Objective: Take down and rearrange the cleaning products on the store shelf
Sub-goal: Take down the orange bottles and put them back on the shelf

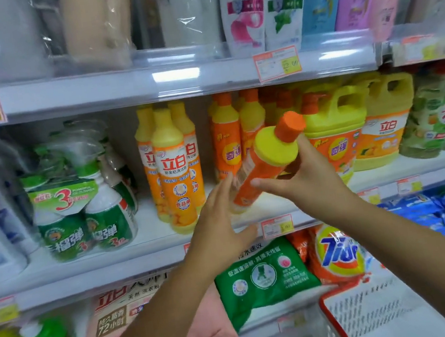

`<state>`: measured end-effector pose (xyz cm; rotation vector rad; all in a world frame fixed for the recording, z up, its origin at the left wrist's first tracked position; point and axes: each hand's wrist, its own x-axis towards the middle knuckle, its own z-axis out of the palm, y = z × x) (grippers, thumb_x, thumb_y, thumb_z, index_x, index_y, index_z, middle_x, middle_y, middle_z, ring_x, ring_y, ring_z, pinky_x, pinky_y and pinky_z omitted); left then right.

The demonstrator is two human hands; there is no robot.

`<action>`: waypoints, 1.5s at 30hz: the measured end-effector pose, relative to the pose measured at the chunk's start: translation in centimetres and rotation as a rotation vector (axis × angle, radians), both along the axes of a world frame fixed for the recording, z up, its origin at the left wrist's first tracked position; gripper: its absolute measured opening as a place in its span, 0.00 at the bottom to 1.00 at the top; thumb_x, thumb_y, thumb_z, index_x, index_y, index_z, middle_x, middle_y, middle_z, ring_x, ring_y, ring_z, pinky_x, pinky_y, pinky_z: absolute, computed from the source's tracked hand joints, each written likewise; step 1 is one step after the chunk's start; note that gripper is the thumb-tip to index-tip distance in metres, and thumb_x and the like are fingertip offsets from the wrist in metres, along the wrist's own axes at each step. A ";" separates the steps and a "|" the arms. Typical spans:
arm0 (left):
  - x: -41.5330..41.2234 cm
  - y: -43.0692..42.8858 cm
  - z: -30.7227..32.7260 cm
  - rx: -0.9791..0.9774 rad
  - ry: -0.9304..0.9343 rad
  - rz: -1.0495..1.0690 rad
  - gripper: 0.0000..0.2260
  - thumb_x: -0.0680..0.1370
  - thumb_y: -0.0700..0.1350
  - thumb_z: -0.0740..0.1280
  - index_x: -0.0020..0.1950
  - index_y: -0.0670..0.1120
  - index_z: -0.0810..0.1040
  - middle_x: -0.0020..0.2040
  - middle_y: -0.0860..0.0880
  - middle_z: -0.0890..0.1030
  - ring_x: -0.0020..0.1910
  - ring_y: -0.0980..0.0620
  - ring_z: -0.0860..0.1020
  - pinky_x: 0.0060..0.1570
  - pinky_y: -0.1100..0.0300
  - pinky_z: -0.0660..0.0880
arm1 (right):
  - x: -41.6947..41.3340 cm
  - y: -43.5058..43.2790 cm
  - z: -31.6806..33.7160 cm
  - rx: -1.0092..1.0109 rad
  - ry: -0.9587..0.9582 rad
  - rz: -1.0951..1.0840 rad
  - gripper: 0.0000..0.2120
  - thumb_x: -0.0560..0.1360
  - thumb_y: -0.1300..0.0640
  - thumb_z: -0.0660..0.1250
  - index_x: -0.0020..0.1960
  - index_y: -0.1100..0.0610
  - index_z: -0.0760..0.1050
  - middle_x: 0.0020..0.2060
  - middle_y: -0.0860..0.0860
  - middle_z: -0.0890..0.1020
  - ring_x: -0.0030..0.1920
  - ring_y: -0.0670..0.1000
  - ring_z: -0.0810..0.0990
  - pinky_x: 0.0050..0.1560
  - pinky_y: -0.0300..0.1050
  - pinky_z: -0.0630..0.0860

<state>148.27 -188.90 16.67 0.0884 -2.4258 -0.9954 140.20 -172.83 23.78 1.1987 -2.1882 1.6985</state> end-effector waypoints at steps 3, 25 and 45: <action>2.2 1.3 2.0 0.076 -0.161 -0.137 0.40 0.71 0.45 0.73 0.76 0.66 0.55 0.70 0.60 0.71 0.64 0.59 0.73 0.60 0.59 0.74 | 1.9 3.2 1.1 -0.129 -0.186 0.111 0.27 0.66 0.61 0.78 0.62 0.52 0.72 0.51 0.48 0.85 0.50 0.44 0.84 0.49 0.39 0.80; 7.9 12.9 -0.7 0.663 -0.651 -0.358 0.34 0.66 0.39 0.77 0.68 0.57 0.70 0.63 0.53 0.80 0.62 0.52 0.79 0.62 0.49 0.77 | 4.7 13.7 -1.4 -0.155 -0.591 0.161 0.37 0.68 0.56 0.74 0.74 0.48 0.65 0.57 0.56 0.82 0.53 0.56 0.84 0.54 0.61 0.81; 7.8 13.7 -1.7 0.587 -0.528 -0.365 0.28 0.71 0.36 0.76 0.65 0.56 0.72 0.57 0.59 0.82 0.54 0.61 0.82 0.50 0.65 0.78 | 4.1 15.9 -2.6 -0.107 -0.728 0.243 0.31 0.73 0.56 0.68 0.74 0.47 0.65 0.58 0.55 0.83 0.58 0.58 0.83 0.55 0.57 0.81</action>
